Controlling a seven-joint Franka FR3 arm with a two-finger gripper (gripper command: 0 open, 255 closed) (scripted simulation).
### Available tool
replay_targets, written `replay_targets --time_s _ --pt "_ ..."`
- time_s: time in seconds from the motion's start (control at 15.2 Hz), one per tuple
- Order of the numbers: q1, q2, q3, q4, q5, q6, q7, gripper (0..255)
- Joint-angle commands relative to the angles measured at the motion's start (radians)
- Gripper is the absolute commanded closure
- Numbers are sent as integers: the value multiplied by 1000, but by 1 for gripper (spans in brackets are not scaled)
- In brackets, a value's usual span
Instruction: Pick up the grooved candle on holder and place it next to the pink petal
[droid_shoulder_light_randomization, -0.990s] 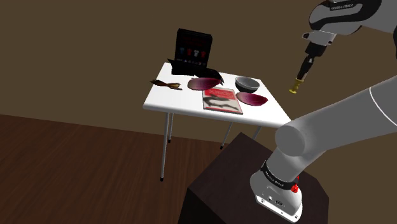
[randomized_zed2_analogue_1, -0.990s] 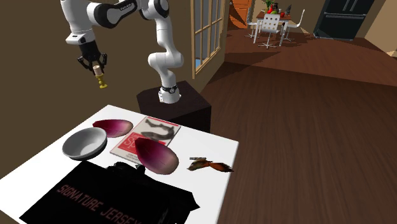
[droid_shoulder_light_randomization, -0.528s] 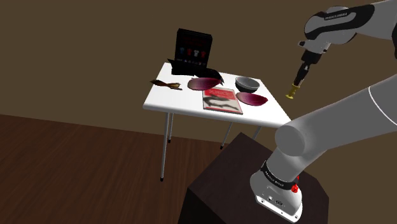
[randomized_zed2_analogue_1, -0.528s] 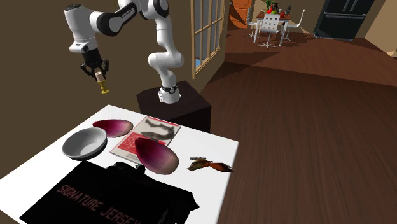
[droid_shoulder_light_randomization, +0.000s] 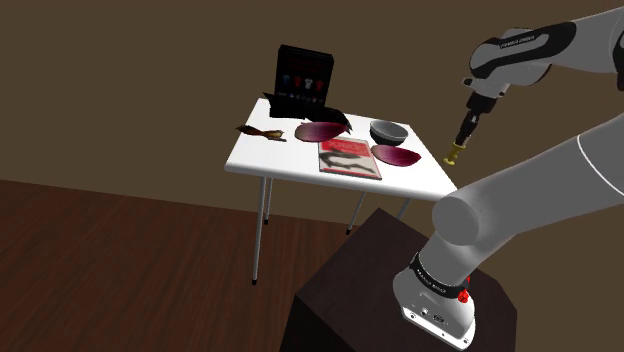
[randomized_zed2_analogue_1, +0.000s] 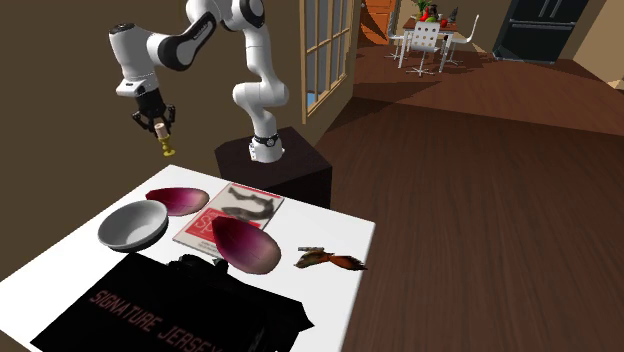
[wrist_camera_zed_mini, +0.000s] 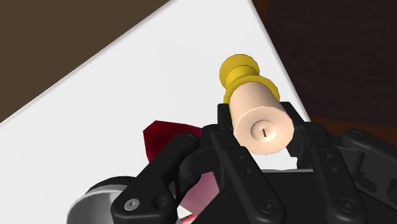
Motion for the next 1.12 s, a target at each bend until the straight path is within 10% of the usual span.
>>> replay_targets --time_s 0.0,1.06 --pt "1 9 -10 -20 -2 29 -2 255" --pt "24 123 -99 -158 13 275 -27 255"
